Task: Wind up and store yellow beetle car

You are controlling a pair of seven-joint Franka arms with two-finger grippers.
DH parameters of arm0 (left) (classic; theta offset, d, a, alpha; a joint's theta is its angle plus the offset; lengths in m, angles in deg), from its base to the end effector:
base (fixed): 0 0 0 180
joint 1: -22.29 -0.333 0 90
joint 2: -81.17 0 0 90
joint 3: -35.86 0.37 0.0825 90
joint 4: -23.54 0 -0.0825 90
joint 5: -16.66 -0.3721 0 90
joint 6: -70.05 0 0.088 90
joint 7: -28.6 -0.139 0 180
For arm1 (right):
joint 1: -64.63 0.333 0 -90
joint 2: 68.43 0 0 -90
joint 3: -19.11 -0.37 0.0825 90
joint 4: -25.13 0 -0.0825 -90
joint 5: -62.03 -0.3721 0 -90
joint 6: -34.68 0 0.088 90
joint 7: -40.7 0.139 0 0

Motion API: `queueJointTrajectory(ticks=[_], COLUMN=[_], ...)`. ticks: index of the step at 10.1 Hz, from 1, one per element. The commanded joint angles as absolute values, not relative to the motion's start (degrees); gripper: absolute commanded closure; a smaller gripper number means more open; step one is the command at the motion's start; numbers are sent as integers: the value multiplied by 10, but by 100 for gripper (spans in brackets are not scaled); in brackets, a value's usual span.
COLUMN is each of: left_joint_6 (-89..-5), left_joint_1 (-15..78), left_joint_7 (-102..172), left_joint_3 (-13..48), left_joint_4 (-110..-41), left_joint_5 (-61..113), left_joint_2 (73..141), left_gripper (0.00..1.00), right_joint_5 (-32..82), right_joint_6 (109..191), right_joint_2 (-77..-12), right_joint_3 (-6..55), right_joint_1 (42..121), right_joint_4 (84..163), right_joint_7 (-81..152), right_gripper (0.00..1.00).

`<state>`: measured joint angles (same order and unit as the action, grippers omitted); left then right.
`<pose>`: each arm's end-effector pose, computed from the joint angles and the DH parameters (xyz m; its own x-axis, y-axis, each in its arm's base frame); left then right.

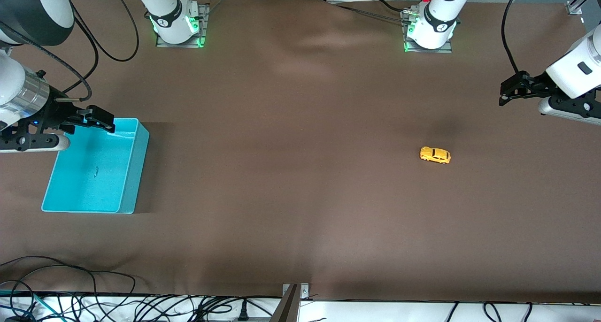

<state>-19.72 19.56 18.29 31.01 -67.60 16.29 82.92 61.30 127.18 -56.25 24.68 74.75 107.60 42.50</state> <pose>0.5495 -0.0187 0.6204 0.9751 -0.2153 -0.0541 -0.2153 -0.9765 0.0059 0.6161 0.0573 0.5876 0.9982 0.0488 -0.0363 0.0491 -0.9988 0.0089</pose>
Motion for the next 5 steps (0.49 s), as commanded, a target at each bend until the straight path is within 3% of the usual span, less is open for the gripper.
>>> queueJointTrajectory(ticks=[1, 5], left_joint_6=[-185, -185], left_joint_1=[192, 192], left_joint_7=[177, 177], left_joint_3=[308, 308], left_joint_4=[-658, -658], left_joint_5=[169, 169], left_joint_2=[836, 836], left_gripper=[0, 0], right_joint_5=[619, 619], right_joint_6=[1271, 1274], right_joint_2=[-571, -570], right_joint_3=[248, 247], right_joint_1=[747, 747], right_joint_4=[1080, 1080], right_joint_7=[415, 415], right_gripper=[0, 0])
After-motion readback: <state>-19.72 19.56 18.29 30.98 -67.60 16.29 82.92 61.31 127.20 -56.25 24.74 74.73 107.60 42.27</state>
